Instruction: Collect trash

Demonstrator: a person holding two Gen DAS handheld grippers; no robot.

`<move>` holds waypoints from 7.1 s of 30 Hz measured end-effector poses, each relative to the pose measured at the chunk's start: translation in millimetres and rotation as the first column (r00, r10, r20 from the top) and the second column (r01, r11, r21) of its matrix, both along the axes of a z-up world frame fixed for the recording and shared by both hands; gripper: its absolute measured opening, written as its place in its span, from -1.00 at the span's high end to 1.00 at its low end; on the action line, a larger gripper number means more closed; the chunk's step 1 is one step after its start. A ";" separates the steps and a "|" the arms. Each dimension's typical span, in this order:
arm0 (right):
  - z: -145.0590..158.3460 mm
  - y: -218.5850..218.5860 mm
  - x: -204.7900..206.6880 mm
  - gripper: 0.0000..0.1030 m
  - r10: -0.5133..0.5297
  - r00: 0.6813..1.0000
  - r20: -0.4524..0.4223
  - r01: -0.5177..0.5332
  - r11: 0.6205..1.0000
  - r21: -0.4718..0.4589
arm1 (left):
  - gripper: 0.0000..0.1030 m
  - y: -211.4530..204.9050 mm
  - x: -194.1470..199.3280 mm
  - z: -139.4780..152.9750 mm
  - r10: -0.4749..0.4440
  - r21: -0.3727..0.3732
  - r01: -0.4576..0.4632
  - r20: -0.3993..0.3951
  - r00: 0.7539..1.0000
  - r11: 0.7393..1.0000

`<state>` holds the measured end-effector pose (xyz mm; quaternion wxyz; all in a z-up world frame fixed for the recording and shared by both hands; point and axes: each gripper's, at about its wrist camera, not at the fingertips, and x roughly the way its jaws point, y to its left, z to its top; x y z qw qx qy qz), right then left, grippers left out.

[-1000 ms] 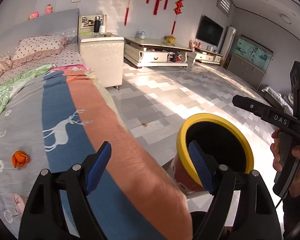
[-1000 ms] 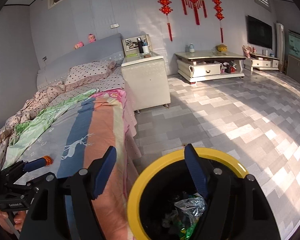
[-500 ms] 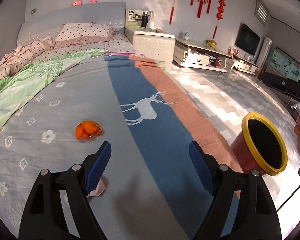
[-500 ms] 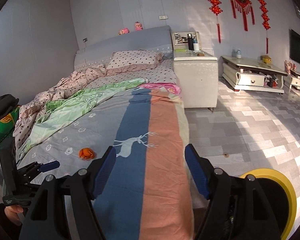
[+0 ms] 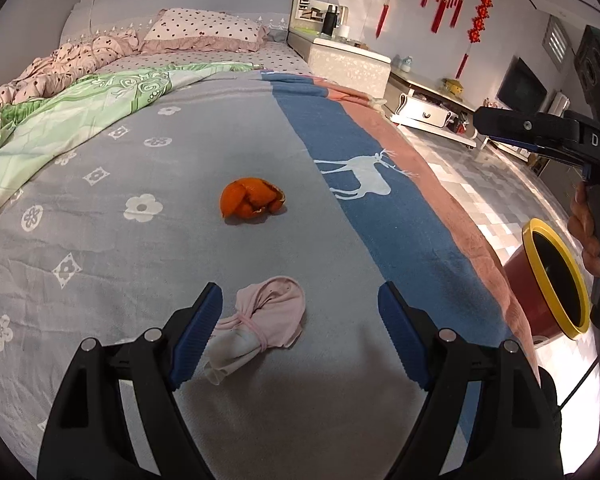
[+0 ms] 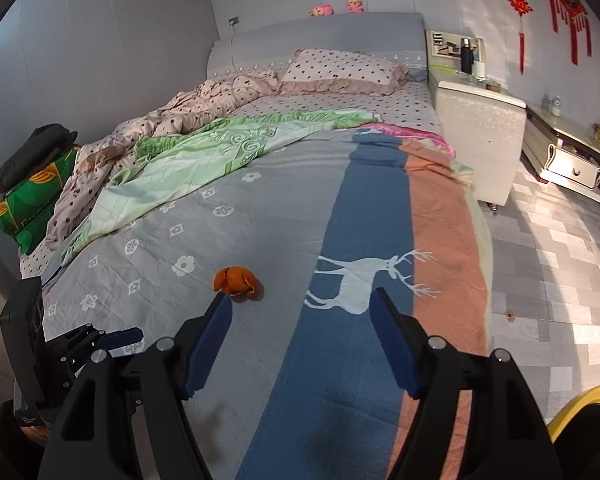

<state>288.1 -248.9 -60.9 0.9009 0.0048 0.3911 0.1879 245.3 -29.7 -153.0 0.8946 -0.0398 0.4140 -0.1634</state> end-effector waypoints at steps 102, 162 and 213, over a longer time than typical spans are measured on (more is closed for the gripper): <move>115.0 -320.6 -180.2 0.67 -0.512 0.833 0.212 0.485 0.858 0.167 | 0.43 -292.3 -63.5 183.3 -0.333 -0.062 0.356 0.232 0.914 0.933; 18.1 -260.9 -150.7 0.31 -0.503 0.864 0.000 0.503 0.864 -0.003 | 0.04 -245.7 -44.0 113.1 -0.211 -0.106 0.227 0.141 0.967 0.968; 9.8 -48.8 -174.1 -0.84 -0.405 0.858 0.316 0.409 0.911 0.056 | -0.84 13.8 -159.3 99.3 0.213 -0.061 -0.205 0.386 0.897 0.977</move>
